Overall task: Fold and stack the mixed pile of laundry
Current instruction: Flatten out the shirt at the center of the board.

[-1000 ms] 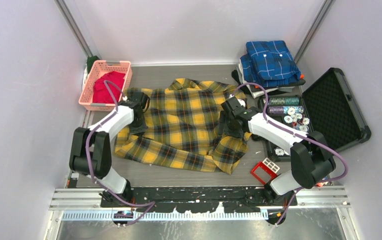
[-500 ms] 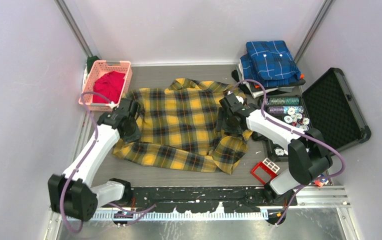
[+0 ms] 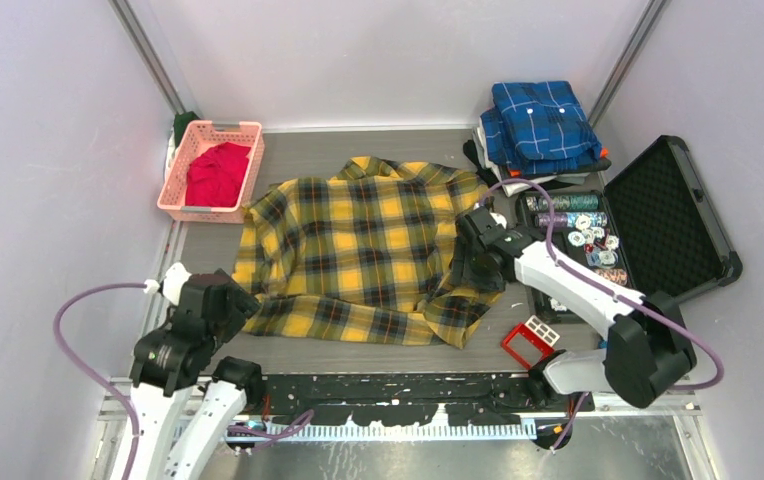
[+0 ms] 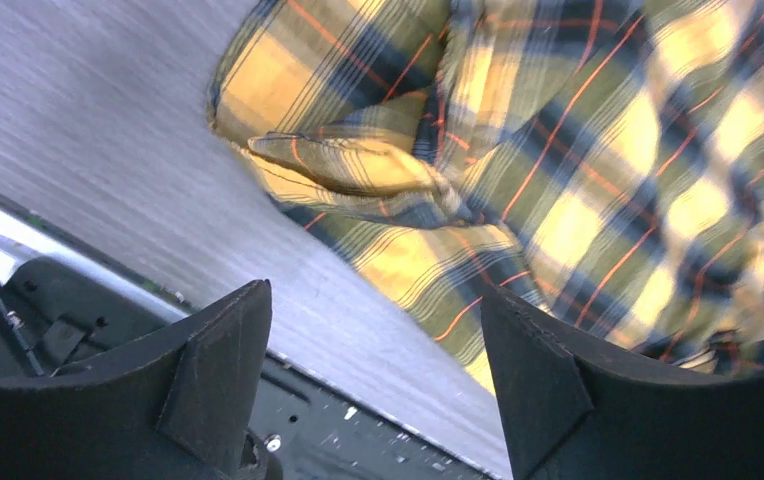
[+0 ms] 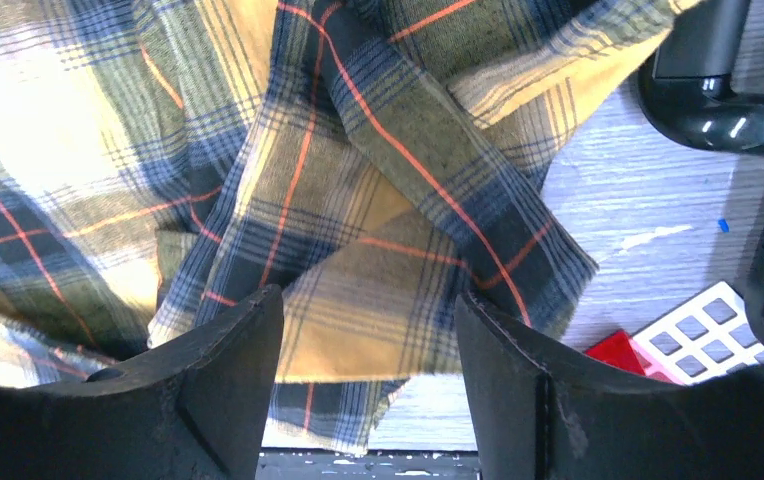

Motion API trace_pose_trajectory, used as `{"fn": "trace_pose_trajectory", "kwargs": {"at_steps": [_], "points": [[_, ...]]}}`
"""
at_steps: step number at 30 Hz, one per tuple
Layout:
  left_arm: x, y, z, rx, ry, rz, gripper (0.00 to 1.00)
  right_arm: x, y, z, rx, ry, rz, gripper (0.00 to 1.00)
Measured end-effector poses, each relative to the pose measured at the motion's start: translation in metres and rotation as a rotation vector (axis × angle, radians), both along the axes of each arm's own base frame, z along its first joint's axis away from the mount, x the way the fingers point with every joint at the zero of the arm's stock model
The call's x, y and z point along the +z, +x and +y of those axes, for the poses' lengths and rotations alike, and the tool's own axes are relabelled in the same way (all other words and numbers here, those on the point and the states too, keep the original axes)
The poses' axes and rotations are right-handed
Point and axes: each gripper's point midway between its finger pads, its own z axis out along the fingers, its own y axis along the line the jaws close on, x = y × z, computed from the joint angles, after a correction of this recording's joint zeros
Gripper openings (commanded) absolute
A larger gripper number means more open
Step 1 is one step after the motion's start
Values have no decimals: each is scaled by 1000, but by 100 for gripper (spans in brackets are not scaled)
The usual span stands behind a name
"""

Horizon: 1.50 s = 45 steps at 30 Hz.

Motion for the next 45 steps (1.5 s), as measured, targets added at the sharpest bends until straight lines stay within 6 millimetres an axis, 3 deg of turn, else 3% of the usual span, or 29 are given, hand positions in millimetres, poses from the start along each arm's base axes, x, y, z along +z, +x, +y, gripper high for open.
{"fn": "trace_pose_trajectory", "kwargs": {"at_steps": [2,5,10,14,19,23,29,33,38,45], "points": [[8,2,4,18,-4,-73,78,7,-5,-1,2,15,-9,68],[7,23,-5,-12,-15,-115,77,20,-8,3,17,60,-34,68],[-29,81,-24,-154,82,40,79,49,-3,23,75,133,-97,68],[-54,124,-27,-249,170,84,70,66,4,32,92,170,-147,68],[-64,181,1,-248,192,44,64,68,2,32,96,179,-146,68],[-83,219,24,-262,147,41,62,66,-4,29,96,176,-139,68],[-110,260,30,-325,58,14,65,66,-9,25,97,172,-133,68],[-110,288,21,-386,23,-48,48,64,-10,24,98,168,-128,68],[-101,311,17,-415,7,-116,2,61,-12,22,97,158,-118,67],[-70,335,28,-391,57,-160,0,55,-15,20,96,147,-101,67]]}}
